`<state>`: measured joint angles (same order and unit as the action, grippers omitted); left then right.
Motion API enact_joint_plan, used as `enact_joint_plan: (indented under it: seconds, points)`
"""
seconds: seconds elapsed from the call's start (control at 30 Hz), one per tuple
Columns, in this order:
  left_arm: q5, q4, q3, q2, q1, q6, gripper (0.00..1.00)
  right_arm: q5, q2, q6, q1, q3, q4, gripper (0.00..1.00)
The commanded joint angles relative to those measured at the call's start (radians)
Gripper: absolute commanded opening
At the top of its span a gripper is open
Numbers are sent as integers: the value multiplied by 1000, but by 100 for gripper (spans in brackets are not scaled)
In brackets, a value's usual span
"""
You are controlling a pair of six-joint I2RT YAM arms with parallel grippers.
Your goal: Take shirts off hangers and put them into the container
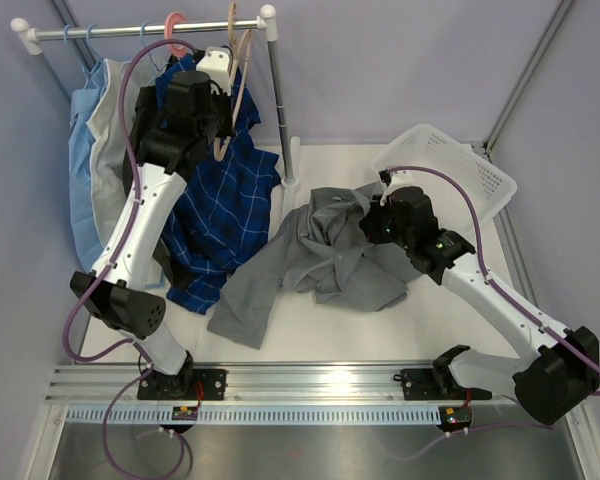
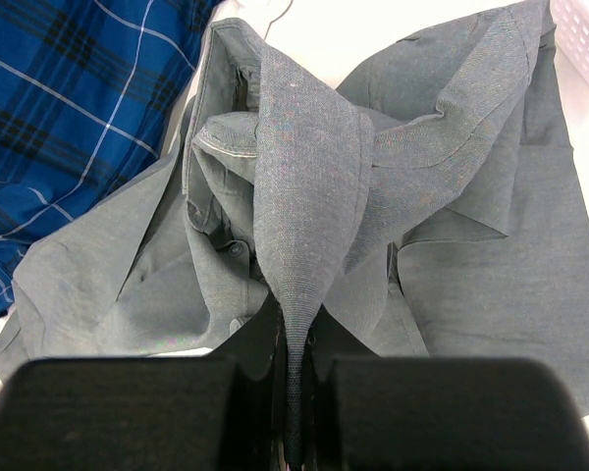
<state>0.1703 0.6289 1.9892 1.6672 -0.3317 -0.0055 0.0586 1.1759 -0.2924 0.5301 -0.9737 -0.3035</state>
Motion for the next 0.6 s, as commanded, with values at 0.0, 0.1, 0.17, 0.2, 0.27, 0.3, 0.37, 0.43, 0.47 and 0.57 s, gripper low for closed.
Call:
enact_joint_plan:
  seconds: [0.0,0.1,0.17,0.2,0.27,0.3,0.37,0.43,0.47,0.57]
  points:
    - [-94,-67,3,-23,11,-42,0,-11,-30,1,4,-2,33,0]
    - [-107,-35,-13,-53,11,-83,0,1,-42,2,2,0,32,0]
    - [-115,-35,-55,-84,11,-103,0,-2,-41,4,4,1,33,0]
    - [-120,-37,-67,-93,11,-109,0,-5,-39,2,4,1,35,0]
    - [-129,-35,-96,-107,11,-119,0,-9,-38,1,4,1,38,0]
    - [-133,-35,-104,-122,11,-120,0,-9,-36,1,4,1,38,1]
    - [-134,-31,-116,-135,11,-122,4,-6,-38,2,4,0,35,5]
    - [-124,-20,-113,-156,11,-119,27,-3,-38,7,4,0,35,15]
    - [-121,-20,-115,-164,11,-116,37,-6,-38,12,4,0,32,17]
    - [-115,-8,-119,-210,11,-102,62,-3,-29,10,2,-2,23,17]
